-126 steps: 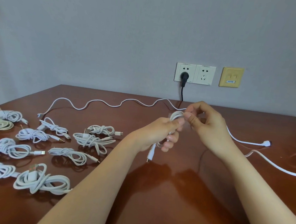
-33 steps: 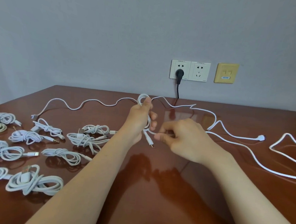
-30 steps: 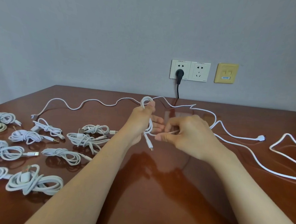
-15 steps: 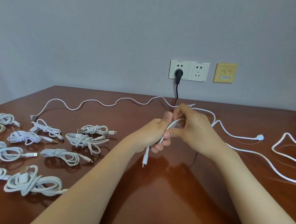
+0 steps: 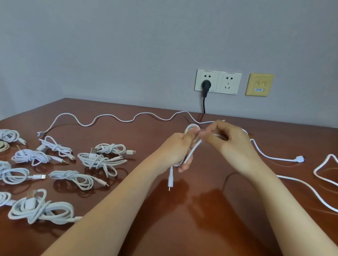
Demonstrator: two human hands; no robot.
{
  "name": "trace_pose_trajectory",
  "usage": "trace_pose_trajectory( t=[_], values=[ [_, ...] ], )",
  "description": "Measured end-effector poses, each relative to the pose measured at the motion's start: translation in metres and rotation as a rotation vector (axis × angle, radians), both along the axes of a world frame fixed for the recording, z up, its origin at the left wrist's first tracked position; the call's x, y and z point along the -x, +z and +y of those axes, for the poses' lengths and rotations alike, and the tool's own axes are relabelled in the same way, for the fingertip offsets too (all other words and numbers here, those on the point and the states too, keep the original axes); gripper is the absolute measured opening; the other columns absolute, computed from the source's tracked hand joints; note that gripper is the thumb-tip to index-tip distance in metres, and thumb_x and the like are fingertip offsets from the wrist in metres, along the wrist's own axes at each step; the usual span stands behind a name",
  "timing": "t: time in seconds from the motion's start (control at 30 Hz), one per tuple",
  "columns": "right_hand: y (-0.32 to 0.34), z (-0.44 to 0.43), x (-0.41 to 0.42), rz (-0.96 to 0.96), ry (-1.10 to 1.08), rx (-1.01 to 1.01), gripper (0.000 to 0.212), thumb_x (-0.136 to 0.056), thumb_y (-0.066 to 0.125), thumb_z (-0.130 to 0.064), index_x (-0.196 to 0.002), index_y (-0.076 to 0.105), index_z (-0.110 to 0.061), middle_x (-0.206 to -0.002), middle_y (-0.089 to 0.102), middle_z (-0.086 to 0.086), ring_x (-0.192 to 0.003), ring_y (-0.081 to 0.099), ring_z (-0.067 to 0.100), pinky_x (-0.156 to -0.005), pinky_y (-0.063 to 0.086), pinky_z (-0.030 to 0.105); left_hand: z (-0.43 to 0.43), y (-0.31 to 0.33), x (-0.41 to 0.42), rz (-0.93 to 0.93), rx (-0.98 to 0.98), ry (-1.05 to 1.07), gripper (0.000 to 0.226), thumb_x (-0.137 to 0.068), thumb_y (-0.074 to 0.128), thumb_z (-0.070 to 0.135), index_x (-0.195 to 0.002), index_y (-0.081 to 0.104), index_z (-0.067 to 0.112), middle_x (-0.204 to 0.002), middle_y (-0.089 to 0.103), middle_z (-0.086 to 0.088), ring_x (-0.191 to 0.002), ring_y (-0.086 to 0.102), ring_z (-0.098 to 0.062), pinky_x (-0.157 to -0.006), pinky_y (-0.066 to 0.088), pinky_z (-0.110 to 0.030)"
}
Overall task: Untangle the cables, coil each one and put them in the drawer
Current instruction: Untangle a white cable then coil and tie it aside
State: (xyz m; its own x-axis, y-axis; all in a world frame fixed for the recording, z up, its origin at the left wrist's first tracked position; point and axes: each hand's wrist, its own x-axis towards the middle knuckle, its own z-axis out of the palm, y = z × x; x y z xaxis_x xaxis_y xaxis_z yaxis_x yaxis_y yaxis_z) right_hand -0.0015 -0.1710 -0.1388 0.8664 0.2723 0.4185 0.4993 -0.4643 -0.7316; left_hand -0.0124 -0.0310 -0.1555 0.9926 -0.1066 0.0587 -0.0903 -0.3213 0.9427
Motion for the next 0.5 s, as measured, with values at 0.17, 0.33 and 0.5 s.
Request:
trace_pose_trajectory(
  t=[0.17, 0.33, 0.5],
  values=[
    [0.005, 0.003, 0.007, 0.062, 0.115, 0.219, 0.027, -0.082, 0.068, -0.031, -0.059, 0.064, -0.016, -0.040, 0.041, -0.011, -0.045, 0.039, 0.003, -0.048, 0.027, 0.015, 0.005, -0.001, -0.008, 0.088, 0.237, 0.116, 0.050, -0.097, 0.033, 0.049, -0.074, 0.047, 0.007, -0.042, 0.059, -0.003, -0.039, 0.060, -0.016, -0.048, 0.054, -0.024],
    [0.003, 0.003, 0.005, -0.040, 0.032, 0.334, 0.021, -0.083, 0.067, -0.028, -0.064, 0.058, -0.024, -0.066, 0.055, -0.010, -0.071, 0.052, 0.009, -0.070, 0.043, 0.030, 0.012, 0.007, -0.010, 0.195, 0.756, 0.074, 0.052, -0.098, 0.022, 0.049, -0.061, 0.033, 0.015, -0.082, 0.071, -0.007, -0.070, 0.070, -0.014, -0.066, 0.054, -0.036],
    [-0.001, 0.019, 0.011, -0.186, 0.090, 0.357, 0.023, -0.085, 0.062, -0.025, -0.067, 0.050, -0.024, -0.093, 0.062, -0.003, -0.087, 0.052, 0.013, -0.075, 0.039, 0.032, 0.008, 0.005, -0.010, 0.269, 0.783, 0.161, 0.053, -0.096, 0.025, 0.055, -0.060, 0.032, 0.017, -0.042, 0.050, 0.000, -0.032, 0.047, -0.013, -0.040, 0.037, -0.017]
  ],
)
